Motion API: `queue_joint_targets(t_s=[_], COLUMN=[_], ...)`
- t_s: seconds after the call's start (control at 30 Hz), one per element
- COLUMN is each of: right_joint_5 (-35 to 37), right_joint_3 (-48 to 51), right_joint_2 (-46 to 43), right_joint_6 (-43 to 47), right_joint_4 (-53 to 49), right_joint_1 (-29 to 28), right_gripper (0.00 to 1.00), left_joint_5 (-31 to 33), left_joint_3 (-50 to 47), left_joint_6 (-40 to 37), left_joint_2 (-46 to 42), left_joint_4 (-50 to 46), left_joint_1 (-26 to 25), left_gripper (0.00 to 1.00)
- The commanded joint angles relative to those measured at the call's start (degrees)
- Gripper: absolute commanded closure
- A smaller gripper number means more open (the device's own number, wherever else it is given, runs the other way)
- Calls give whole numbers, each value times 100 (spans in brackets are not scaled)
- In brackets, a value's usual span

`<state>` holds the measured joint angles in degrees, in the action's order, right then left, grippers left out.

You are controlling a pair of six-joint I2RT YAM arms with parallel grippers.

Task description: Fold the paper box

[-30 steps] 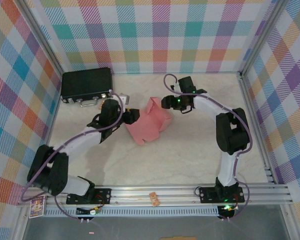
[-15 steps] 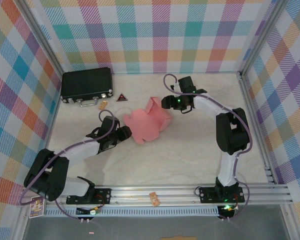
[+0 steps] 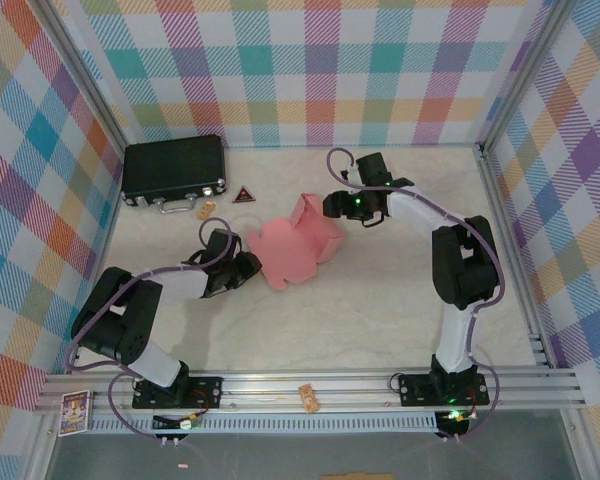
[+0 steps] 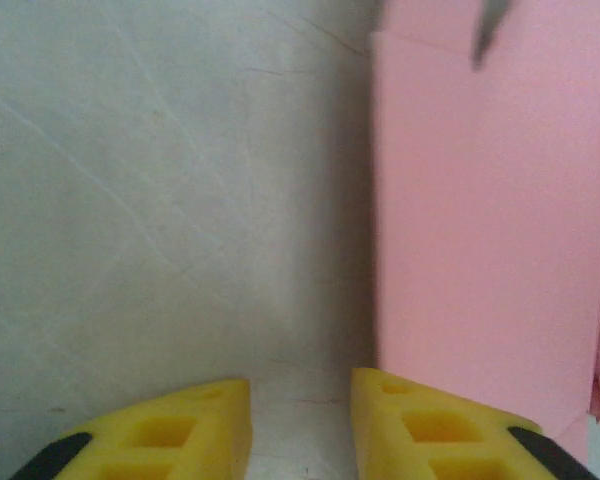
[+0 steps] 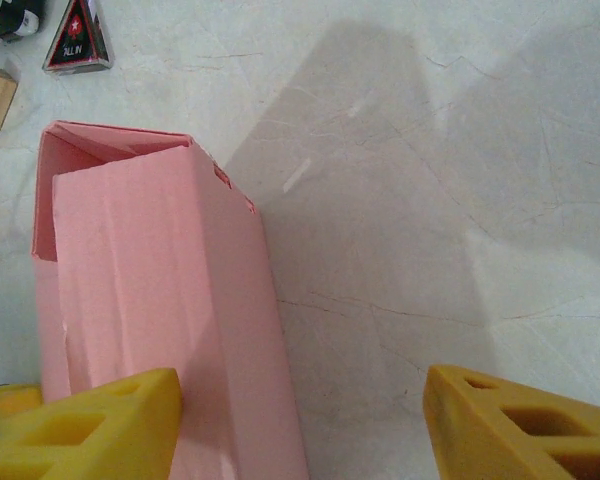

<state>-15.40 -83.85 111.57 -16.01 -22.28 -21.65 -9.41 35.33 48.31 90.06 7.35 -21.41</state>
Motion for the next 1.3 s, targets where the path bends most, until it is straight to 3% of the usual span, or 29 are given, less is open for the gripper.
queue_joint_targets(t_s=[0.0, 0.2, 0.3, 0.47, 0.73, 1.0, 1.13, 1.27], right_joint_5=[78, 108, 90, 77, 54, 31, 22, 15], right_joint_3=[-15, 45, 47, 40, 30, 45, 42, 36], right_joint_2=[-60, -65, -56, -48, -21, -2, -3, 5], right_joint_6=[59, 59, 45, 39, 28, 22, 18, 15], right_joint_4=[-258, -247, -240, -237, -239, -220, -224, -224], right_joint_1=[20, 31, 27, 25, 29, 28, 29, 29], right_gripper=[35, 35, 35, 35, 35, 35, 35, 35], left_joint_5=[-509, -641, -640, 61, 1012, 874, 991, 527], left_joint_3=[404, 622, 548, 441, 254, 280, 301, 455], left_joint_6=[169, 98, 142, -65, -525, -561, -463, -479], left_joint_2=[531, 547, 519, 58, -1042, -833, -621, -156], left_joint_4=[1411, 1332, 1470, 824, -21, 13, -8, 316], left_joint_1=[-135, -135, -135, -135, -135, -135, -135, -101], left_gripper=[71, 60, 61, 70, 71, 56, 40, 39])
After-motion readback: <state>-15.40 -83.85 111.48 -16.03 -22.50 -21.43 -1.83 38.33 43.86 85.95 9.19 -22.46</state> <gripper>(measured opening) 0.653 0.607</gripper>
